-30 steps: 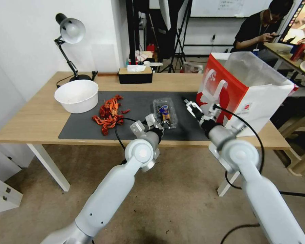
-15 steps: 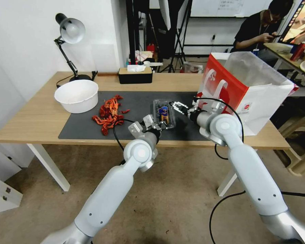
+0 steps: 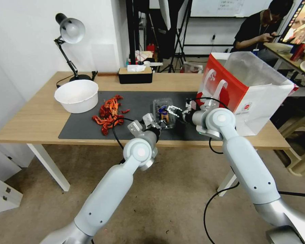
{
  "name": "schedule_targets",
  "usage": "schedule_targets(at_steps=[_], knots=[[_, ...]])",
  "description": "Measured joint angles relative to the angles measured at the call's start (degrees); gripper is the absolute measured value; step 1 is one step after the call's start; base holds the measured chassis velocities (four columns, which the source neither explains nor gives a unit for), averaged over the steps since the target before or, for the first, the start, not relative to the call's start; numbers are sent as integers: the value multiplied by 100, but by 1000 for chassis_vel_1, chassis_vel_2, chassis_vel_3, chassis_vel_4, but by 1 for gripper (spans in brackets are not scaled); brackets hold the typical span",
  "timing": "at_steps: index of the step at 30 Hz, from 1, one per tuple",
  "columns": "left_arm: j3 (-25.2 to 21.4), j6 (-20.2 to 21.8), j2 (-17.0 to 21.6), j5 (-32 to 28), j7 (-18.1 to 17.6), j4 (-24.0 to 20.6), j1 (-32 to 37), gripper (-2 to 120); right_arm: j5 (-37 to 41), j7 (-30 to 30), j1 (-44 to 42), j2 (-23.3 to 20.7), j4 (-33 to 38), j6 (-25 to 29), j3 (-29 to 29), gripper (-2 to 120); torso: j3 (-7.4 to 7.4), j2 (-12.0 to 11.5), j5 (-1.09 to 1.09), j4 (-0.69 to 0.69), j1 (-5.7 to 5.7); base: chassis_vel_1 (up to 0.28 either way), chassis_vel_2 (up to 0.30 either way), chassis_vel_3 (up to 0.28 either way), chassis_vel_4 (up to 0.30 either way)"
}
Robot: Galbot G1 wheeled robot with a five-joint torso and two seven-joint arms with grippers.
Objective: Close the takeout container lid, then place the container into the takeout bag.
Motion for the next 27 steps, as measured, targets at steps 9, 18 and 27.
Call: schedule_targets(at_steps=[9,18,27], knots=[[-9,-10,19,-24,-9,0,9,0,350,360,214,87,-198,27,-188,95,-1,1,-1,-2,0,0,0,0,0],[-18,-18,29,-37,-26,-36,25,0,612,747,263,142,-244,36,-240,68,-3,3,-2,-5,-2,0,0,0,0],[-51,-40,67,-45,-34,-45,14,0,596,752,230,112,-265,34,-263,35,1,0,2,1,0,0,0,0,0]])
